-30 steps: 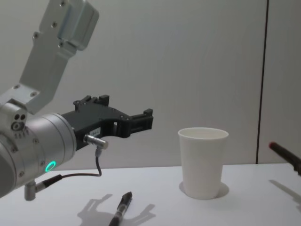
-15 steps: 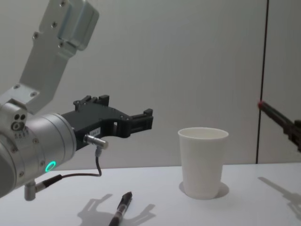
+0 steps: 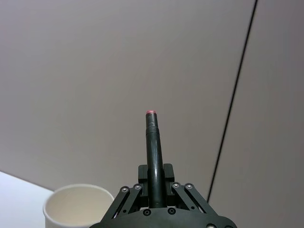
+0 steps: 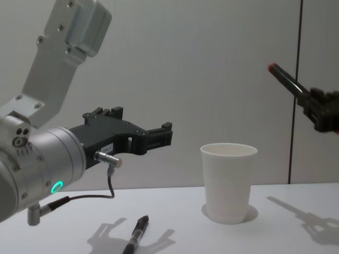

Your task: Place the pen into the pen holder.

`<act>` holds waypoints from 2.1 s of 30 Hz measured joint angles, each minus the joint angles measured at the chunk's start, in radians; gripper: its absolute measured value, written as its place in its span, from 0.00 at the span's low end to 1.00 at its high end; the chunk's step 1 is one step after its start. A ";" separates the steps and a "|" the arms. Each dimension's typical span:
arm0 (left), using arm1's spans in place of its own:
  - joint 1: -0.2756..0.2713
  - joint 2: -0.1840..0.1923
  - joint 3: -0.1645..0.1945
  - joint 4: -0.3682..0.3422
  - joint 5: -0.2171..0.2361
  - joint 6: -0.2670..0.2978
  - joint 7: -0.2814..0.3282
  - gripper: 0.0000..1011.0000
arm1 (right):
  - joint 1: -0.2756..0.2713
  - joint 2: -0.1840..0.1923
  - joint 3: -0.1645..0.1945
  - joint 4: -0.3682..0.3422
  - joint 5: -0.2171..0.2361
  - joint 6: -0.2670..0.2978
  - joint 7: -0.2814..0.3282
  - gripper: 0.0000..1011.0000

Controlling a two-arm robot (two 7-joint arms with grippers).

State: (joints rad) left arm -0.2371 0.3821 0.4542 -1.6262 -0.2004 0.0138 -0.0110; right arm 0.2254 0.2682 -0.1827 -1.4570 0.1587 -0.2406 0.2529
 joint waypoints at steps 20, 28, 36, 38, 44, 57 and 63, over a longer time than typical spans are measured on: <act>0.000 0.000 0.000 0.000 0.000 0.000 0.000 0.99 | 0.251 -0.121 -0.059 0.320 -0.030 -0.283 0.152 0.18; 0.000 0.000 0.000 0.000 0.000 0.000 0.000 0.99 | 0.304 -0.151 -0.077 0.404 -0.040 -0.326 0.173 0.18; 0.000 0.000 0.000 0.000 0.000 0.000 0.000 0.99 | 0.335 -0.171 -0.092 0.463 -0.051 -0.348 0.181 0.18; 0.000 0.000 0.000 0.000 0.000 0.000 0.000 0.99 | 0.341 -0.175 -0.095 0.478 -0.055 -0.353 0.181 0.18; 0.000 0.000 0.000 0.000 0.000 0.000 0.000 0.99 | 0.359 -0.184 -0.100 0.515 -0.068 -0.365 0.179 0.18; 0.000 0.000 0.000 0.000 0.000 0.000 0.000 0.99 | 0.403 -0.206 -0.113 0.615 -0.095 -0.398 0.174 0.18; 0.000 0.000 0.000 0.000 0.000 0.000 0.000 0.99 | 0.409 -0.210 -0.116 0.641 -0.099 -0.408 0.174 0.18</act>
State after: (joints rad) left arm -0.2371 0.3821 0.4542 -1.6262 -0.2004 0.0138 -0.0109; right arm 0.6348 0.0586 -0.2985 -0.8164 0.0600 -0.6483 0.4273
